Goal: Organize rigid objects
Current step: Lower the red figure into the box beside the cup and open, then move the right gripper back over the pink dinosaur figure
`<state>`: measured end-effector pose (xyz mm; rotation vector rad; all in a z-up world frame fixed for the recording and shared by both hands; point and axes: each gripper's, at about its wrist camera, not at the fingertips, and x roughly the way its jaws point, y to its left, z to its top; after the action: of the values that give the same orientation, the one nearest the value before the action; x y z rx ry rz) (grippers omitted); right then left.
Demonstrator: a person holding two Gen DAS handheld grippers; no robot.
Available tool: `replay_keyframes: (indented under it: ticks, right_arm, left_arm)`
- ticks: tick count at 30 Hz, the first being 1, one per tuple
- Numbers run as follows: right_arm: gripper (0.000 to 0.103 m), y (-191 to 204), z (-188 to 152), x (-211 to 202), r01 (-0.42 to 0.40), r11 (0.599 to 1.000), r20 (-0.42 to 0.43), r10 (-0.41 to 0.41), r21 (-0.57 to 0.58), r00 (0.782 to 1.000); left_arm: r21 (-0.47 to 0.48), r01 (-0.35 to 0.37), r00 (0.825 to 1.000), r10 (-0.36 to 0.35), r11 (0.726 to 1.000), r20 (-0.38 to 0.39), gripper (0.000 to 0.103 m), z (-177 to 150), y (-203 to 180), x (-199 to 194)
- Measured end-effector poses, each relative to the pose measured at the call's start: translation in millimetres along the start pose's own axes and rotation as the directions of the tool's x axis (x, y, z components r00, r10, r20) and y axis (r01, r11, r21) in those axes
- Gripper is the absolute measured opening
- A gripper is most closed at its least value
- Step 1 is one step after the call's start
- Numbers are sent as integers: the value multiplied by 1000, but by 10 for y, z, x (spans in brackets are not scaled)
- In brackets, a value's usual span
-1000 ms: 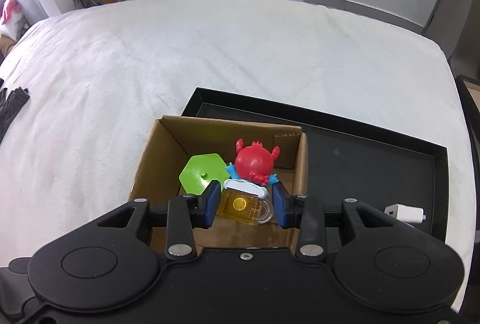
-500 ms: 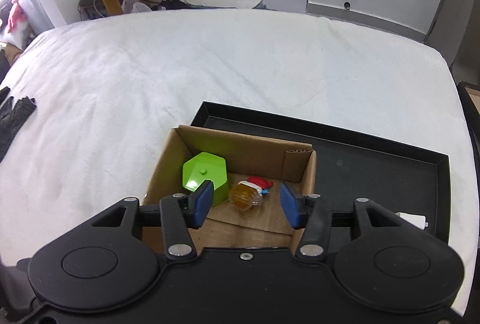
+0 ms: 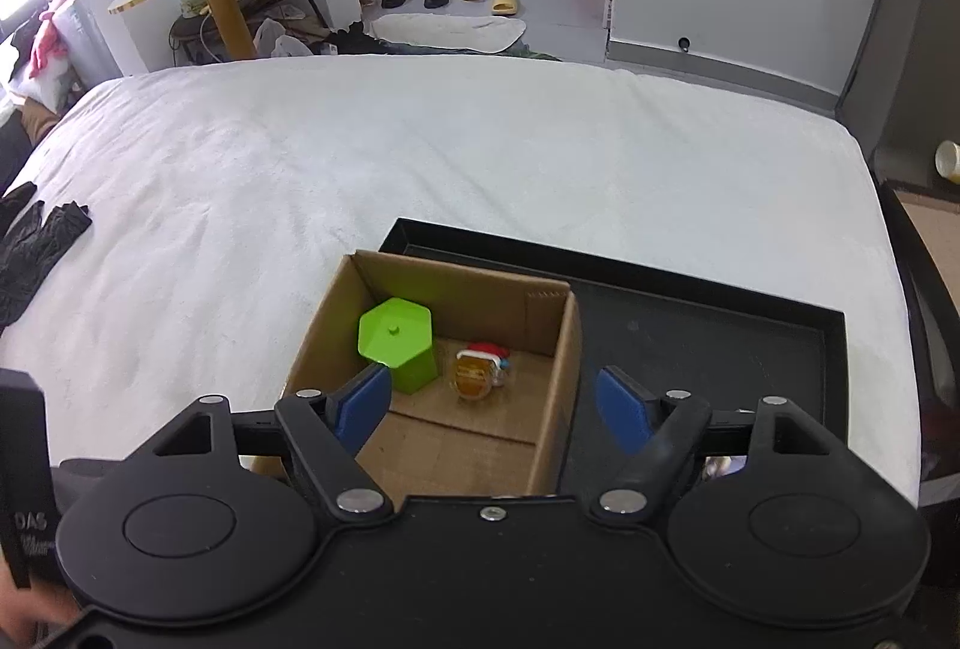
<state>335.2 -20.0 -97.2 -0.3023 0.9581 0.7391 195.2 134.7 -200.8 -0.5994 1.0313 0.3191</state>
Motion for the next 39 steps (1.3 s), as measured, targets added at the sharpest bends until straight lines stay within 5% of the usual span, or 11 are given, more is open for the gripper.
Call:
replay_keyframes:
  ticks: [39]
  right_arm:
    - [92, -1175, -867, -217, -92, 964, 73, 76, 249, 994]
  left_arm:
    - [47, -116, 993, 117, 992, -25, 17, 13, -171, 113]
